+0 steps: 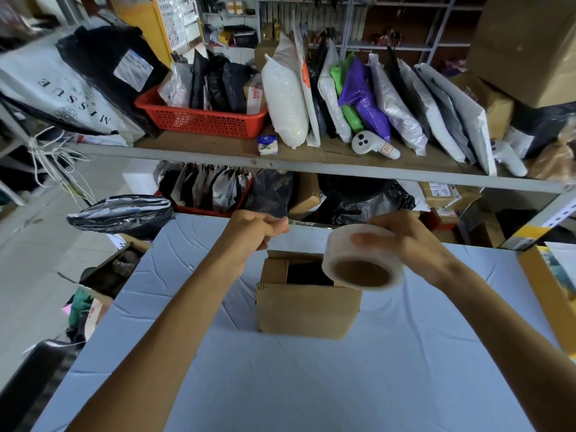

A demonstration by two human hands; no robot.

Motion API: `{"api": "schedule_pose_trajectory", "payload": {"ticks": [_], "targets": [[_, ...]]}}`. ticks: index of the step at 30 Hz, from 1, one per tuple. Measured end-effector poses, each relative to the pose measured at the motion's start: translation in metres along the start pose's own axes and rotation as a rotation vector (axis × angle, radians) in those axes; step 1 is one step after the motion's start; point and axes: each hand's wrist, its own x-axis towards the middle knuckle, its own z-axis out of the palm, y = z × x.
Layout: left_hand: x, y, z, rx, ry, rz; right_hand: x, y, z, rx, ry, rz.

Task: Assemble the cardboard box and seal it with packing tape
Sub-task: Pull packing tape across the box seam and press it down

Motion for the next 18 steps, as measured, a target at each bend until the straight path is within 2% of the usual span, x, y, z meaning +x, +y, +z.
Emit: {"api": "schedule_pose_trajectory", "payload": {"ticks": [4, 7, 15, 18], "targets": [[0.002, 0.006, -0.004, -0.058, -0.009, -0.023, -0.002, 0.018, -0.009, 0.286, -0.119, 0.02], [0.0, 0.006, -0.008, -0.075, -0.023, -0.068, 0.0, 0.026, -0.014, 0.346, -0.142, 0.004], [0.002, -0.027, -0.005, 0.127, 0.086, -0.088, 0.003, 0.017, -0.009, 0.089, -0.077, 0.058], [0.002, -0.034, -0.017, 0.133, 0.133, -0.053, 0.004, 0.022, -0.004, -0.275, 0.0, 0.079]]}}
